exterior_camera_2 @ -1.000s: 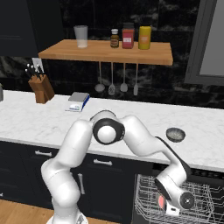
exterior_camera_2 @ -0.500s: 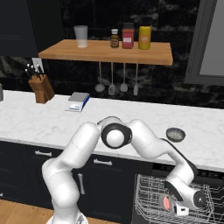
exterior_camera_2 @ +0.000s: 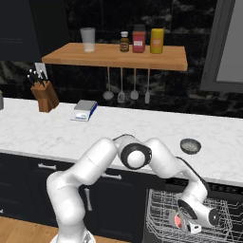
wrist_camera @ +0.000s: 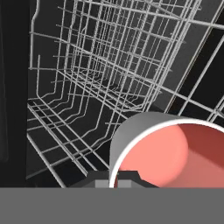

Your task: Pick up the cup and bowl from the counter, place them in the dishwasher, and close the dishwasher door.

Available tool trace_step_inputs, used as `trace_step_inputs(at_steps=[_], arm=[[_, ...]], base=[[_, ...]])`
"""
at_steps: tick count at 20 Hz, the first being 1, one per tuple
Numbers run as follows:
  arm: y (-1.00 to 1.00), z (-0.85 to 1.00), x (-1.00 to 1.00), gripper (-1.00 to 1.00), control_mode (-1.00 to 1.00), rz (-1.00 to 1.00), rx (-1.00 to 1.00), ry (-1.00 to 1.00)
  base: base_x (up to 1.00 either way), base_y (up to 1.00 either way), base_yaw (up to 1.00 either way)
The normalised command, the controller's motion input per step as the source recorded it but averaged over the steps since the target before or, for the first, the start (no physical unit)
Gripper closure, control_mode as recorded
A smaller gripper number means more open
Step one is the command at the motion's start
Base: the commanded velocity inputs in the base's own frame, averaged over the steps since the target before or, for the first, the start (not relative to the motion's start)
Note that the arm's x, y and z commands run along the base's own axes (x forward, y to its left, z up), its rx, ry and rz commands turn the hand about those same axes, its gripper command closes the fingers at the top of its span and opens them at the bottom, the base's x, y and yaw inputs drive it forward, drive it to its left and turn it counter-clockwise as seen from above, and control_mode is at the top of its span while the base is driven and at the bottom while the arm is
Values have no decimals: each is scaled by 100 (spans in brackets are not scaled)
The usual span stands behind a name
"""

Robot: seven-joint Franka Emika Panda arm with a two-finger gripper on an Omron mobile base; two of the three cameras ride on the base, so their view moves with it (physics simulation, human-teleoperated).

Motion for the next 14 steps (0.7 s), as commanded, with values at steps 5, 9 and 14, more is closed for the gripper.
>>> trace_step_inputs(at_steps=[5,9,14], arm=[[19,-59,6,100,-100,10,0,0],[19,-27,-8,100,-100,4,0,0],[6,-2,-16,-100,-100,2,0,0]], base=[[0,0,0],[0,0,0],[0,0,0]])
